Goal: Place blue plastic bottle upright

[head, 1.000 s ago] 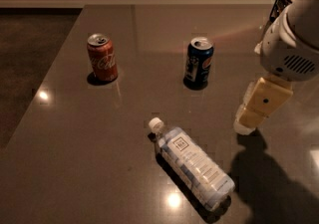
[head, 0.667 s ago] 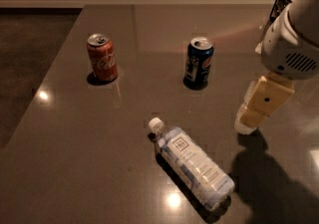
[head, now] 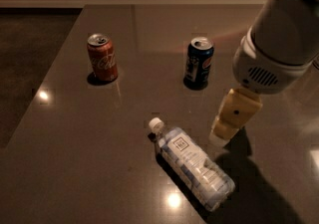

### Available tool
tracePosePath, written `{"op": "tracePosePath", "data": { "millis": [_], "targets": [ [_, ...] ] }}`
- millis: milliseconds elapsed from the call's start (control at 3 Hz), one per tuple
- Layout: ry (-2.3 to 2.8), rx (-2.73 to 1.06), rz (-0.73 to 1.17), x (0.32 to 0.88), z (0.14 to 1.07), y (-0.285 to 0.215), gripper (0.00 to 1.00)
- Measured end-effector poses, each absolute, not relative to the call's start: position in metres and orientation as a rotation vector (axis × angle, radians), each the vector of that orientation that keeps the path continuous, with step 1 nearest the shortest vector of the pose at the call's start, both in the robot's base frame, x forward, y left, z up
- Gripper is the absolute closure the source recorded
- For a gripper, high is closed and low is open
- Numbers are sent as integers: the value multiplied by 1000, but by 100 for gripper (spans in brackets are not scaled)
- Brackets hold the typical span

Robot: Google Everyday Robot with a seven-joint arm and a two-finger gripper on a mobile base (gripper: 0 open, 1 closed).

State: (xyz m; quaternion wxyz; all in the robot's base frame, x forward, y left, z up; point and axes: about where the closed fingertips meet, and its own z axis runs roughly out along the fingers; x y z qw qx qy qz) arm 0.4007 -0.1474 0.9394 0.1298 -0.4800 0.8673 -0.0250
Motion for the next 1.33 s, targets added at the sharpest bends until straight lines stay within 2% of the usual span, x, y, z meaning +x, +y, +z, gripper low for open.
{"op": "tracePosePath", "data": {
  "millis": [1000, 1333],
  "targets": [
    [2765, -1140, 91, 383, 900, -96, 0],
    [2812, -1091, 66, 377, 881, -88, 0]
  ]
}}
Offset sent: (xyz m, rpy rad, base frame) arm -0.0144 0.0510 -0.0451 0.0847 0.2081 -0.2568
